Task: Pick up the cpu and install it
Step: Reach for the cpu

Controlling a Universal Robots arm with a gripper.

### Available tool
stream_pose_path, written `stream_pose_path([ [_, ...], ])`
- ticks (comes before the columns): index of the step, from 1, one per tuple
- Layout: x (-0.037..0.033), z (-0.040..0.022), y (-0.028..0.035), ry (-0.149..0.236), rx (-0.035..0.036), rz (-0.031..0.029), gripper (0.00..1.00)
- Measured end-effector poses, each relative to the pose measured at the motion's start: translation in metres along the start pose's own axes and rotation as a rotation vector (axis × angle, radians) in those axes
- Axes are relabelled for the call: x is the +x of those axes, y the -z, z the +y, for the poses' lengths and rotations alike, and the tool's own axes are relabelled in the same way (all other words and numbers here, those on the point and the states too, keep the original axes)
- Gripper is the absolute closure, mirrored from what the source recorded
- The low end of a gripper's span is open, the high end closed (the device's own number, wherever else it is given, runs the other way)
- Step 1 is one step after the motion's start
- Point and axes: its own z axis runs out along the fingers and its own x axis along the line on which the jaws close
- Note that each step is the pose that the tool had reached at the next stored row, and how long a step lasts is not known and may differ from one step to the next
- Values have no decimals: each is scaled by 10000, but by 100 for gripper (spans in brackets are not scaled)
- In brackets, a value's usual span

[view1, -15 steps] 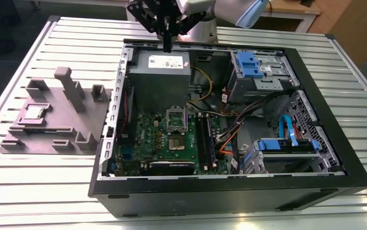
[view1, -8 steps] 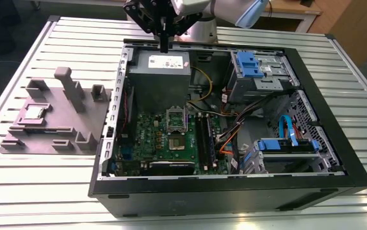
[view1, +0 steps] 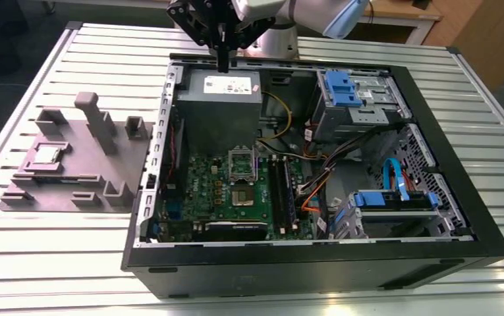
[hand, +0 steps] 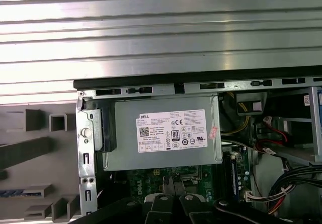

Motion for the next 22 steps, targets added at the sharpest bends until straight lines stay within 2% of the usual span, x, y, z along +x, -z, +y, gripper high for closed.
stream_pose_path([
  [22, 63, -5, -3, 0, -1, 1, 89],
])
